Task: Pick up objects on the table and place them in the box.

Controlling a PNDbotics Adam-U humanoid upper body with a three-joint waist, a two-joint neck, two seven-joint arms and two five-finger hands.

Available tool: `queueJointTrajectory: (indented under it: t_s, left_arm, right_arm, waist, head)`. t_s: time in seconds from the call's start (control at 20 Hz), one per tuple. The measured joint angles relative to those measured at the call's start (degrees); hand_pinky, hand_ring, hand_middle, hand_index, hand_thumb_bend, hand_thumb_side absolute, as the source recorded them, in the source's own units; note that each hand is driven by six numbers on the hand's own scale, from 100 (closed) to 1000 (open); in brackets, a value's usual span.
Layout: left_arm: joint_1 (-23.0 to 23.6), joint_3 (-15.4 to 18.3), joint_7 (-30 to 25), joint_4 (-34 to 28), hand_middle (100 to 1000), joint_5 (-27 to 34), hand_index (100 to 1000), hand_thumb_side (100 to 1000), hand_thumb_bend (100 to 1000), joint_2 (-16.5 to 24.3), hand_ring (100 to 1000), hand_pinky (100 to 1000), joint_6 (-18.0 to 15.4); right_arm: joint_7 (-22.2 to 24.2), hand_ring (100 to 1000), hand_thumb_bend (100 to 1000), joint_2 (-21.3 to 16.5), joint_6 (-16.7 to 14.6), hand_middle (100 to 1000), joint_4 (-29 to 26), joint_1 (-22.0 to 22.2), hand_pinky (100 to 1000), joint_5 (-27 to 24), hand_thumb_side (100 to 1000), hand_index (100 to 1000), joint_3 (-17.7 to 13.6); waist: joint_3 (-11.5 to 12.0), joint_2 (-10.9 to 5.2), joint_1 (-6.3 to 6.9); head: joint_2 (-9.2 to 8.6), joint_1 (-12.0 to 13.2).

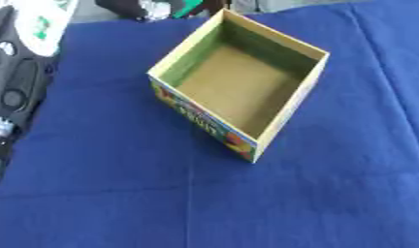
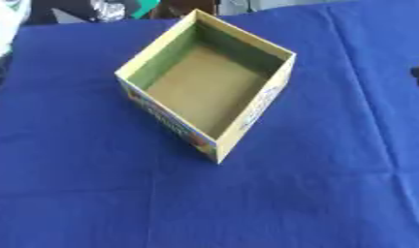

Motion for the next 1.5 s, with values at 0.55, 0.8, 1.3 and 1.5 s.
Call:
queueJointTrajectory:
  t_s: [0.55,0.8,1.3,1.5]
  left_arm:
    - [-1.16,-0.91,6.38,1.91,352,-9.60,541,699,100,-5.22,343,287,1.05]
    - [-1.09,-1.72,8.87,3.46,353,-14.24,542,701,100,-6.50,347,274,-0.38]
    - [1.11,-2.64,12.05,8.05,346,-21.54,537,713,100,-9.19,343,273,-5.54]
    - [1.52,-2.58,13.16,11.06,345,-21.72,535,714,100,-9.56,347,274,-8.10]
  right_arm:
    - [1.06,912,100,1.09,0.55,726,0.00,-2.68,890,-2.56,832,854,1.03]
    - [1.27,912,100,1.44,0.76,726,0.00,-3.12,891,-2.89,832,854,1.18]
    - [1.35,911,100,1.98,1.01,713,0.00,-3.05,889,-2.79,830,849,1.22]
    - [1.13,910,100,2.42,1.25,714,0.00,-2.88,889,-2.57,832,849,1.27]
  waist:
    - [-3.46,1.54,0.38]
    - [-3.93,1.83,0.37]
    - [-4.08,2.47,0.37]
    - [-4.05,2.82,0.37]
  head:
    - [-1.96,3.60]
    - [-2.43,3.77]
    - [-2.52,3.60]
    - [-2.52,3.58]
